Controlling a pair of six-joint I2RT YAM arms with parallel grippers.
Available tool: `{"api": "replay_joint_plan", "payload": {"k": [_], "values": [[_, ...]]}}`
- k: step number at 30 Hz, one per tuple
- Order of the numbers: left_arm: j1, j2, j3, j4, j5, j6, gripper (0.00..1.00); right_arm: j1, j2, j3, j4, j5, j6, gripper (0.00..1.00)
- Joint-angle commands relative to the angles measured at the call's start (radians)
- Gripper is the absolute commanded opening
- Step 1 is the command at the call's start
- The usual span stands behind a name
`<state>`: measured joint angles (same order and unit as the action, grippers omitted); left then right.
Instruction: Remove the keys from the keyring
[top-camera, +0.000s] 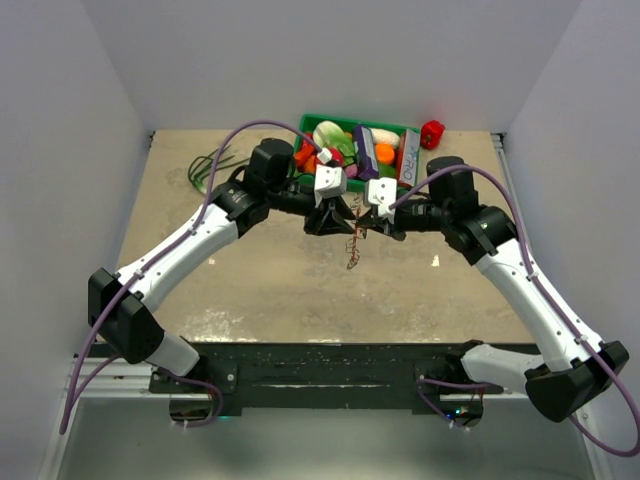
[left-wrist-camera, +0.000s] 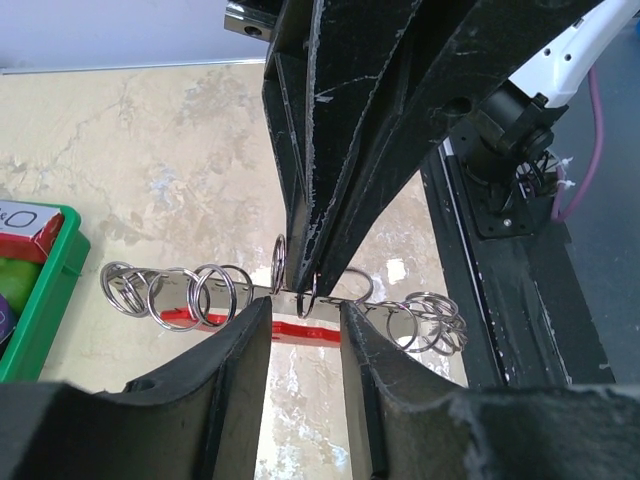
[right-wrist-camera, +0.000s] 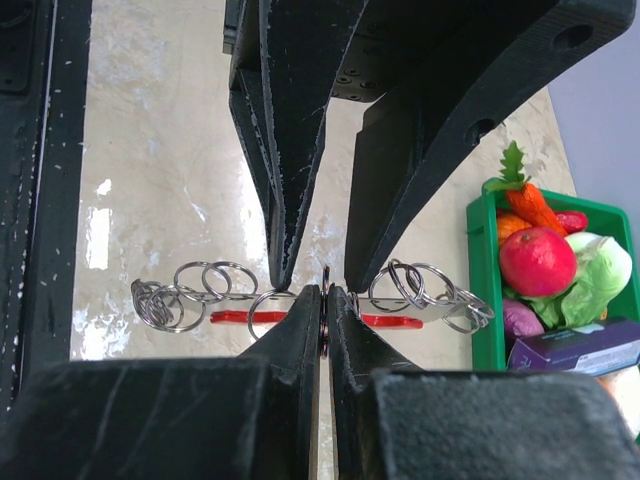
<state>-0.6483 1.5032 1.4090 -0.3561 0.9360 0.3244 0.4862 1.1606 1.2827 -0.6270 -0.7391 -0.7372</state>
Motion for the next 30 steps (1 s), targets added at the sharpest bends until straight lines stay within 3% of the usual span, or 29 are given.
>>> {"api": "replay_joint_plan", "payload": {"k": [1, 15, 30], "values": [[0.006, -0.041, 0.016, 0.034, -0.022, -0.019, 0.39, 0.006, -0.013, -0.006, 0.036, 0.012, -0.016, 0.00], [0.010, -0.034, 0.004, 0.048, -0.003, -0.030, 0.39, 0.003, -0.007, 0.000, 0.038, 0.000, -0.010, 0.00], [0.007, -0.005, -0.002, 0.060, -0.009, -0.033, 0.33, 0.003, -0.015, 0.006, 0.052, -0.017, 0.009, 0.00]]}}
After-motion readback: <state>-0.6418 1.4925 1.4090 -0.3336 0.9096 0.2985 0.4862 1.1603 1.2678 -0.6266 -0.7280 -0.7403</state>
